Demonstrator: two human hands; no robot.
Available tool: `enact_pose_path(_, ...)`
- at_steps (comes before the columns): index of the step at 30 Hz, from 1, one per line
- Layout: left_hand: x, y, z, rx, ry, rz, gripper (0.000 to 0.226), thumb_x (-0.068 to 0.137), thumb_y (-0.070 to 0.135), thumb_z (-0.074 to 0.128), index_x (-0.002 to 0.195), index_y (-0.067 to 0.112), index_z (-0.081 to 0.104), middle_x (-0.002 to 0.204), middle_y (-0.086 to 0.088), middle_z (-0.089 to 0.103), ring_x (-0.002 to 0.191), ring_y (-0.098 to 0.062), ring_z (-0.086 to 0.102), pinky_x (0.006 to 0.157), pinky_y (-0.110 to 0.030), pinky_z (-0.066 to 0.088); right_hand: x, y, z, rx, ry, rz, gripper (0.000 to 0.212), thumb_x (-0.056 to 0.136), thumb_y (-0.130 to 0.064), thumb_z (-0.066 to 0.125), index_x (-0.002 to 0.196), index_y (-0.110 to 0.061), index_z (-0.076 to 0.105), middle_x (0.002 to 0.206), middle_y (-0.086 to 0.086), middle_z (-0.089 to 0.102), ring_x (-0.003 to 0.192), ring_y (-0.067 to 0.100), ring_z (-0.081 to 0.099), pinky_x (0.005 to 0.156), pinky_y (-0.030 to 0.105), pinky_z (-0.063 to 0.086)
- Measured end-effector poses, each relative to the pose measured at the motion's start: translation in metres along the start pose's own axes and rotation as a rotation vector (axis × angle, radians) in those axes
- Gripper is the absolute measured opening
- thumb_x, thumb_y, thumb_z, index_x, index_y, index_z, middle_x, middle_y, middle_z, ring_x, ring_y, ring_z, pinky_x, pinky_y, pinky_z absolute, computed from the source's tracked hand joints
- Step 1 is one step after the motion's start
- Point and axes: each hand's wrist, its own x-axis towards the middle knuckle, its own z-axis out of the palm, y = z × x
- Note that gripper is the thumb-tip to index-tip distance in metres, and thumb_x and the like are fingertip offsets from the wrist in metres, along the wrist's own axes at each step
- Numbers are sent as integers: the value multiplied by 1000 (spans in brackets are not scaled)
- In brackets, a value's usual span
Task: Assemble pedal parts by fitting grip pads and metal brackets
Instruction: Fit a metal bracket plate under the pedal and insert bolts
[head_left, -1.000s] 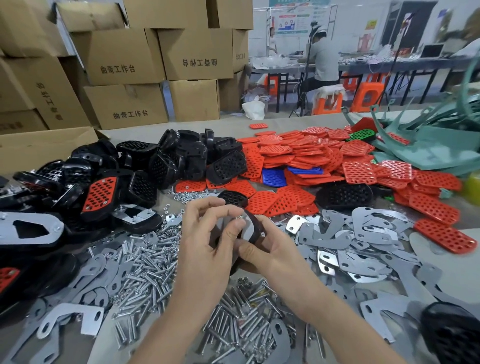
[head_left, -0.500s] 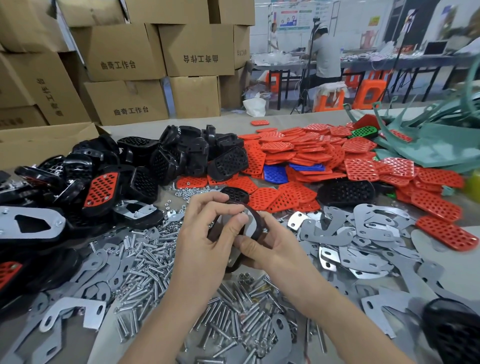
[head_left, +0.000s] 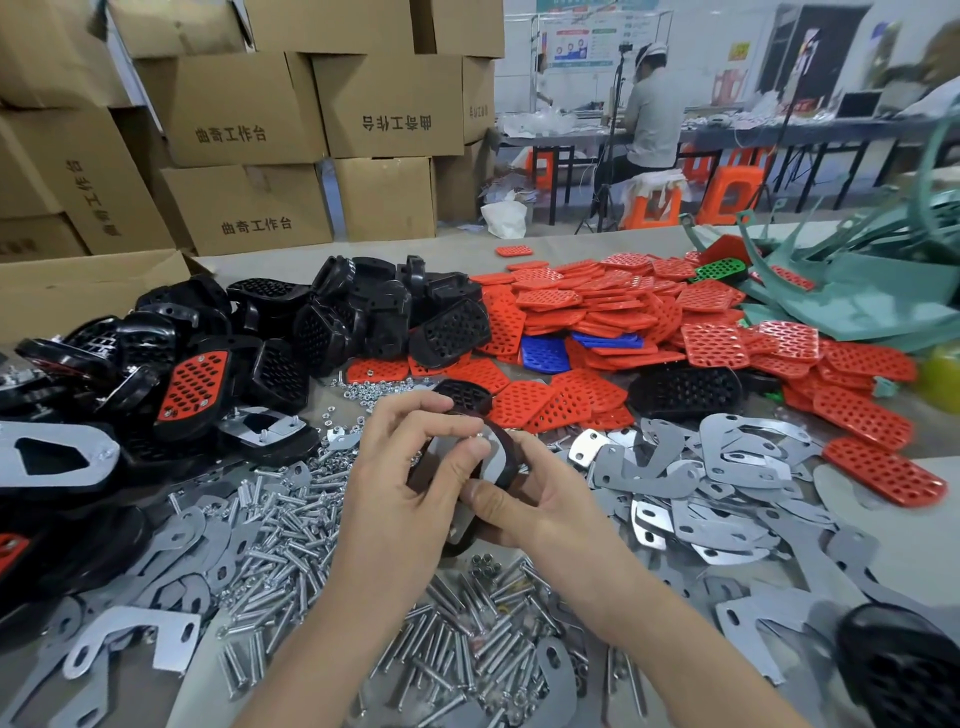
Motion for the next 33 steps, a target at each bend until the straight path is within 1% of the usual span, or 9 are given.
enact_pose_path(3, -1, -2, 1, -2, 13, 2, 6, 88, 32, 72, 87, 37, 69, 114, 21, 55, 115, 0, 56, 89, -10, 43, 0, 2, 0, -16, -2, -5, 25, 100, -12, 68, 123, -21, 65, 113, 13, 75, 107, 29, 74, 93, 40, 61)
enact_pose_path(6, 0, -3, 0, -7, 17, -1, 6, 89, 37, 73, 88, 35, 67, 114, 20, 56, 115, -1, 57, 88, -13, 45, 0, 2, 0, -39, -7, -11, 25, 100, -13, 68, 124, -22, 65, 114, 9, 76, 107, 24, 74, 92, 37, 61)
enact_pose_path(11, 1, -3, 1, 24, -6, 24, 8, 88, 33, 68, 92, 40, 70, 115, 20, 55, 117, -3, 56, 92, -6, 39, 0, 2, -1, -3, 4, -11, 23, 99, -12, 69, 116, -27, 68, 111, 12, 76, 106, 29, 74, 92, 40, 61)
enact_pose_path(17, 2, -2, 0, 5, -13, 3, 7, 87, 33, 68, 91, 39, 68, 113, 20, 55, 117, -5, 57, 90, -6, 39, 0, 0, 1, 4, 8, -3, 26, 100, -6, 67, 122, -18, 65, 114, 12, 75, 107, 25, 74, 90, 35, 61)
enact_pose_path(20, 2, -3, 0, -13, 2, -25, 6, 83, 35, 71, 83, 36, 65, 112, 20, 56, 113, -6, 59, 86, -7, 40, -1, -1, 3, 3, 10, -13, 27, 99, -6, 67, 123, -16, 64, 117, 14, 74, 109, 29, 72, 94, 39, 61)
enact_pose_path(23, 2, -3, 1, -33, 20, -39, 9, 82, 33, 73, 80, 33, 64, 111, 19, 57, 110, -9, 62, 86, -11, 43, -1, -2, 4, 11, 11, -16, 27, 98, -6, 68, 123, -15, 64, 114, 19, 73, 108, 35, 72, 93, 40, 61)
enact_pose_path(26, 1, -2, 1, -62, 30, -31, 10, 82, 32, 73, 80, 33, 64, 111, 19, 57, 110, -12, 62, 88, -15, 45, -2, -2, 4, -28, 5, -33, 27, 98, -6, 69, 123, -16, 64, 115, 15, 75, 108, 31, 73, 96, 43, 60)
enact_pose_path(30, 0, 0, 0, -90, 36, -33, 15, 80, 43, 73, 80, 31, 64, 112, 19, 57, 111, -17, 62, 91, -36, 51, -2, -2, 3, -67, 7, -67, 27, 98, -5, 69, 120, -19, 65, 110, 11, 75, 105, 23, 74, 91, 35, 60)
enact_pose_path(33, 0, 2, 0, -104, 34, -43, 13, 81, 38, 74, 80, 31, 64, 112, 18, 58, 112, -17, 63, 94, -40, 52, -3, -1, 3, -78, 9, -78, 26, 98, -7, 70, 117, -23, 66, 104, 5, 76, 102, 21, 74, 89, 32, 60)
